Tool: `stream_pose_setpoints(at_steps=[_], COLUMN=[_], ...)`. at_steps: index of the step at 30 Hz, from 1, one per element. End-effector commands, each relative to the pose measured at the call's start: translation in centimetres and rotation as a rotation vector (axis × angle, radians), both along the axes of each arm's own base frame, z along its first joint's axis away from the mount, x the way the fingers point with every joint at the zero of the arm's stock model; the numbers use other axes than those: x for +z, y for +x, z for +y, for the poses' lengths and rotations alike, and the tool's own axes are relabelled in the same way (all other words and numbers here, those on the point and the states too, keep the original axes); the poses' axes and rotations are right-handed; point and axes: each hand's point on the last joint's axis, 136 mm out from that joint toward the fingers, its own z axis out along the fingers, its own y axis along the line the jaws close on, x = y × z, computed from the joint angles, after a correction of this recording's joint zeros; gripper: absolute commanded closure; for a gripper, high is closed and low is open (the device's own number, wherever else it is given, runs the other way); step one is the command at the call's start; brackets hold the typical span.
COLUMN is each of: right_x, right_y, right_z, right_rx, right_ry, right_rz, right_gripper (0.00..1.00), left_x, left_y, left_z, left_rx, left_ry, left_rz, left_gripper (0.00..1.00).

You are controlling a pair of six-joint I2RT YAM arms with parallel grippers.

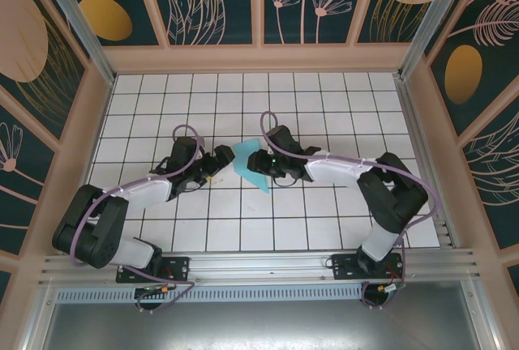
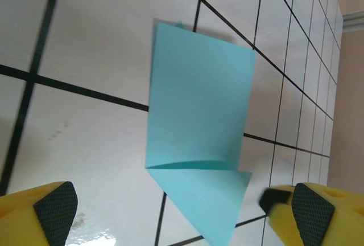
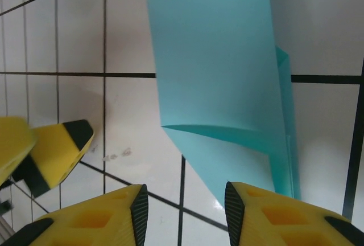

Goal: Fold a paper plane with a square sheet of paper (pick it up from the middle)
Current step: Move the paper to the center of the table, then fold the wing for the fifth time at the center of the table.

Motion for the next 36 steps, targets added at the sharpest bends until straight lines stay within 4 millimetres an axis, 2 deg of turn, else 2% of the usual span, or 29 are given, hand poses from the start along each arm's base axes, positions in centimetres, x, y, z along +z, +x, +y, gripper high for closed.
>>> stream_pose_setpoints(at_steps=[1,4,11,15,21,28,36], right_x=[0.1,-0.8,-3.6,-4.7,-5.3,-5.5,-5.7], right_y=[1.4,1.8,1.7,1.3,1.0,0.9,0.9], right_z=[1.0,0.8,-0.8,-1.6,-2.4,-2.7,-3.0], right_rx=[-0.029,-0.033,-0.052,-0.06,-0.066,-0.068,-0.074], right_ry=[0.029,-0.005,-0.012,0.025,0.04,0.052,0.067], right_rz=[0.003,0.007,0.072,0.118,0.143,0.153,0.163], right_gripper=[0.59,0.6,0.61,0.61,0.62,0.63,0.63], left_x=[0.7,0.5,0.2,-0.9,-1.6,-1.8,-2.9], left_y=[-0.4,-0.5,-0.9,-1.1,-1.2,-0.8,-0.7], left_z=[-1.1,-1.7,-3.6,-4.0,-5.0,-5.8,-5.9], left_rx=[-0.017,-0.009,-0.027,-0.03,-0.048,-0.063,-0.062], left_ry=[-0.051,-0.074,-0.122,-0.113,-0.119,-0.133,-0.11], left_rz=[-0.008,0.018,0.074,0.112,0.143,0.151,0.183], left_gripper=[0.02,0.04,0.2,0.31,0.39,0.55,0.53])
